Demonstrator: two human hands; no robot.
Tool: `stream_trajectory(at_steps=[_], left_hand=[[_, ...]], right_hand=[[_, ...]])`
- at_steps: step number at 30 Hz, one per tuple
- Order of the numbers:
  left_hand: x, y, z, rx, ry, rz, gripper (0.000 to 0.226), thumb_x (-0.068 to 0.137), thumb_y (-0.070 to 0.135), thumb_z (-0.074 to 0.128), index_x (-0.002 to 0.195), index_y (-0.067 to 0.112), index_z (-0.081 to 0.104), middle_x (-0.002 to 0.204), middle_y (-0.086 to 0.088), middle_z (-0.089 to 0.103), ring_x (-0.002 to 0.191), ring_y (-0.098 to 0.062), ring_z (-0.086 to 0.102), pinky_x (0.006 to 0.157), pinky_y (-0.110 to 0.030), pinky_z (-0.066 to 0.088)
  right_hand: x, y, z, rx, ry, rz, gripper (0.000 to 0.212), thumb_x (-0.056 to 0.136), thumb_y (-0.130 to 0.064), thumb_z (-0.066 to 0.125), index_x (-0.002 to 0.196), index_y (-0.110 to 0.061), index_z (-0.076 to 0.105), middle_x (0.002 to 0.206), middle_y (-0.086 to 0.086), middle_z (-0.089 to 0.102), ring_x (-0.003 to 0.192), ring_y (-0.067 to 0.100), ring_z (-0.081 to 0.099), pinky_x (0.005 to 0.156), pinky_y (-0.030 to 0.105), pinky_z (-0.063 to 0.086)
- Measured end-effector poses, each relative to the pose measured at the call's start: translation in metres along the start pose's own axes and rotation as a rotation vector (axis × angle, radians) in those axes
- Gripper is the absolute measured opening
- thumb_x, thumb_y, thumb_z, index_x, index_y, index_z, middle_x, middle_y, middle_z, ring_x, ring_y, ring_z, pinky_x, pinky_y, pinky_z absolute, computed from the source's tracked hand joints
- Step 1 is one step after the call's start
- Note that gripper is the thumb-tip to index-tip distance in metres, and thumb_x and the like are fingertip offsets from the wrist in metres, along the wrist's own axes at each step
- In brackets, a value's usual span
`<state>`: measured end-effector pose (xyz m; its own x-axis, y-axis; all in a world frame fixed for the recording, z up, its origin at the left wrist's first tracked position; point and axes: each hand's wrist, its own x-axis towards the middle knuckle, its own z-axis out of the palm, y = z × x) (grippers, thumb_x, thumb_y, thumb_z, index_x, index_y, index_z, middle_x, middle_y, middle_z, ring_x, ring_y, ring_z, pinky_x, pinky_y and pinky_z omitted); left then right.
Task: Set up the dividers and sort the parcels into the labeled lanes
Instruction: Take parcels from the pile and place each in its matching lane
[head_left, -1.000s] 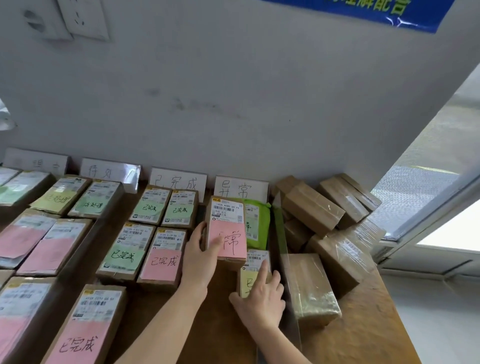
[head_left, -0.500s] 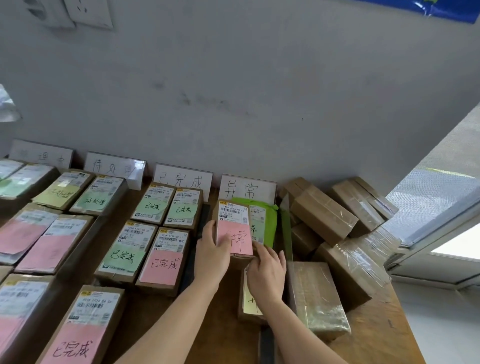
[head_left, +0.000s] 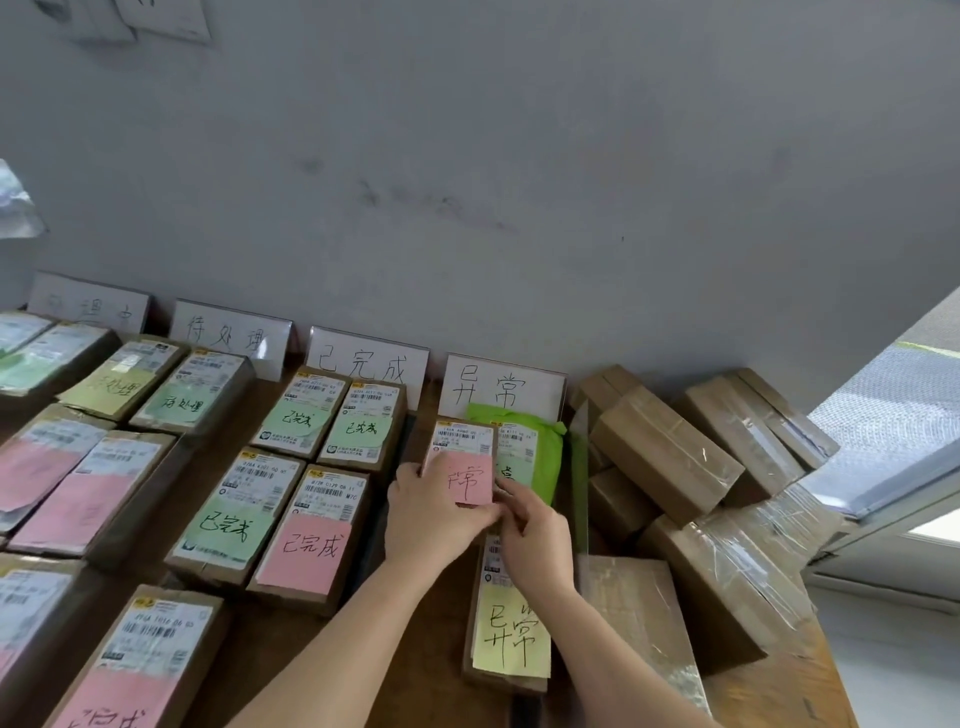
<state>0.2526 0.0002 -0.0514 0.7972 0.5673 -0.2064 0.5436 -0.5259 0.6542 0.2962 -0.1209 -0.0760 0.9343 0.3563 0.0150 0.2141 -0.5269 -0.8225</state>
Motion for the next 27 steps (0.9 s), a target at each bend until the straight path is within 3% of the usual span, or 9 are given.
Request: stream_trajectory(at_steps=[3,5,7,9,12,21,27], left_hand=[[-0.003,0.003,0.004,0.017,0.111,0.010,0.082,0.075,0.050,0.073,0.141,0.022,0.034,0.136,-0.008,0.037,0.126,-0.026,0.037,0.096,-0.034,0.044],[-0.004,0.003,0.009,0.038,0.199,0.024,0.083,0.077,0.049,0.072,0.143,0.019,0.030,0.138,-0.008,0.035,0.127,-0.025,0.035,0.097,-0.033,0.044],[-0.005,0.003,0.013,0.051,0.255,0.025,0.085,0.079,0.049,0.071,0.145,0.017,0.028,0.142,-0.009,0.033,0.129,-0.025,0.033,0.100,-0.034,0.043],[-0.004,0.004,0.017,0.059,0.265,0.018,0.087,0.081,0.049,0.070,0.148,0.015,0.025,0.146,-0.011,0.030,0.134,-0.026,0.030,0.105,-0.034,0.039],[-0.001,0.005,0.025,0.092,0.247,0.000,0.091,0.084,0.052,0.065,0.152,0.013,0.018,0.152,-0.013,0.023,0.141,-0.028,0.023,0.112,-0.035,0.033],[0.021,-0.001,0.035,0.203,0.111,-0.094,0.089,0.091,0.052,0.055,0.156,0.011,0.009,0.160,-0.019,0.012,0.148,-0.036,0.012,0.119,-0.043,0.022],[0.040,-0.009,0.037,0.346,-0.001,-0.126,0.080,0.096,0.045,0.048,0.156,0.009,0.009,0.162,-0.022,0.005,0.149,-0.038,0.010,0.121,-0.045,0.017]], right_hand=[[0.014,0.000,0.005,-0.226,-0.067,-0.025,0.035,0.096,-0.012,0.051,0.126,-0.026,0.064,0.118,-0.004,0.070,0.103,0.014,0.064,0.079,0.023,0.049],[0.027,0.001,0.008,-0.447,-0.197,-0.055,0.042,0.094,-0.013,0.050,0.133,-0.026,0.058,0.137,0.000,0.059,0.126,0.021,0.053,0.093,0.032,0.048],[0.038,0.005,0.011,-0.650,-0.399,-0.099,0.053,0.095,-0.018,0.049,0.146,-0.026,0.043,0.160,0.004,0.029,0.150,0.024,0.019,0.117,0.042,0.028],[0.046,0.010,0.014,-0.821,-0.531,-0.119,0.059,0.095,-0.026,0.050,0.151,-0.030,0.034,0.166,0.005,0.004,0.152,0.026,-0.005,0.122,0.048,0.010],[0.054,0.013,0.013,-0.957,-0.542,-0.116,0.061,0.093,-0.033,0.053,0.150,-0.033,0.033,0.165,0.007,-0.006,0.151,0.028,-0.012,0.121,0.053,0.002],[0.053,0.016,0.011,-0.877,-0.451,-0.059,0.047,0.096,-0.026,0.050,0.142,-0.036,0.044,0.165,0.007,0.000,0.152,0.029,-0.003,0.118,0.059,0.014],[0.052,0.018,0.013,-0.739,-0.409,-0.032,0.033,0.102,-0.030,0.038,0.130,-0.032,0.055,0.166,0.005,0.003,0.152,0.028,0.001,0.109,0.046,0.039]])
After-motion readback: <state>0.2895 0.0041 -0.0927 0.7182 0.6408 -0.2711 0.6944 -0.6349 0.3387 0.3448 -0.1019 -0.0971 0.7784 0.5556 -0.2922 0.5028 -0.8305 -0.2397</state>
